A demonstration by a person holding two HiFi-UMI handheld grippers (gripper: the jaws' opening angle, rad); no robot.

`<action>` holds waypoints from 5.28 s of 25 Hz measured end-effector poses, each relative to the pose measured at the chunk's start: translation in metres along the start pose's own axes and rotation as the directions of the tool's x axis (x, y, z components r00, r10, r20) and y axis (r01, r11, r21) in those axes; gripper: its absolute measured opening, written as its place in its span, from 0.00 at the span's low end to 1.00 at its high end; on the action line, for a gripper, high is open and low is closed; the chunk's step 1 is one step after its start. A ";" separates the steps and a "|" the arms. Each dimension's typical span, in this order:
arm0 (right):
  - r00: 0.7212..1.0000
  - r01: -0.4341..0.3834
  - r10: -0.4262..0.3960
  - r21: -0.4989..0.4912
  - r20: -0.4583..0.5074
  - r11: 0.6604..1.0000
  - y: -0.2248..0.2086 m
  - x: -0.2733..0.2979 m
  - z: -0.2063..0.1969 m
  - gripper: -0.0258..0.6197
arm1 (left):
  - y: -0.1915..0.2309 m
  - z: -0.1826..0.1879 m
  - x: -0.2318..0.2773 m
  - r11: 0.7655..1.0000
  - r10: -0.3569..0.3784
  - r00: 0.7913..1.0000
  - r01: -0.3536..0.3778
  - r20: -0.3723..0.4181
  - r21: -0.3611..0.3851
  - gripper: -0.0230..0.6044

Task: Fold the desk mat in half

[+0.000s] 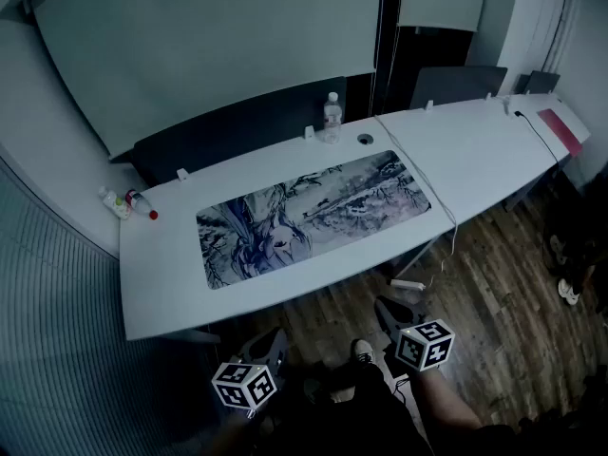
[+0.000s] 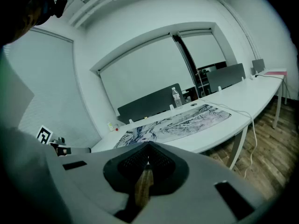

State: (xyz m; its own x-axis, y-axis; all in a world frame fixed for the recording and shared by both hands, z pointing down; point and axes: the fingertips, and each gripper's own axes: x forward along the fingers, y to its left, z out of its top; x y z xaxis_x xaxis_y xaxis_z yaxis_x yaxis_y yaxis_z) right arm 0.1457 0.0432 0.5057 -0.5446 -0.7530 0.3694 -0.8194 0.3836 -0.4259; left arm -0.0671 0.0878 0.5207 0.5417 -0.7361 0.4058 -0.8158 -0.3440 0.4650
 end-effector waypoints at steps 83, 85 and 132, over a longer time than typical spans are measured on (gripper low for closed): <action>0.997 -0.063 0.062 -0.035 -0.045 0.997 -0.073 0.062 0.061 0.08 | -0.003 0.041 0.071 0.994 0.097 0.994 -0.095 0.048 -0.050 0.05; 0.997 -0.059 0.058 -0.027 -0.047 0.998 -0.083 0.064 0.063 0.08 | -0.006 0.041 0.080 0.994 0.096 0.995 -0.094 0.040 -0.049 0.05; 0.991 0.098 -0.093 0.050 -0.094 0.994 -0.318 0.095 0.111 0.08 | -0.078 0.056 0.293 0.997 0.045 0.997 -0.049 -0.063 -0.053 0.05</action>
State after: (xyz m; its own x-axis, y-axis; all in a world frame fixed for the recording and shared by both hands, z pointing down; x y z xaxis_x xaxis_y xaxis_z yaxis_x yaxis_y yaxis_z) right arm 0.3739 -0.2099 0.5847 -0.4808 -0.7314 0.4837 -0.8588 0.2812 -0.4283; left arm 0.1439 -0.1338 0.5590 0.5158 -0.7127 0.4754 -0.8293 -0.2762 0.4857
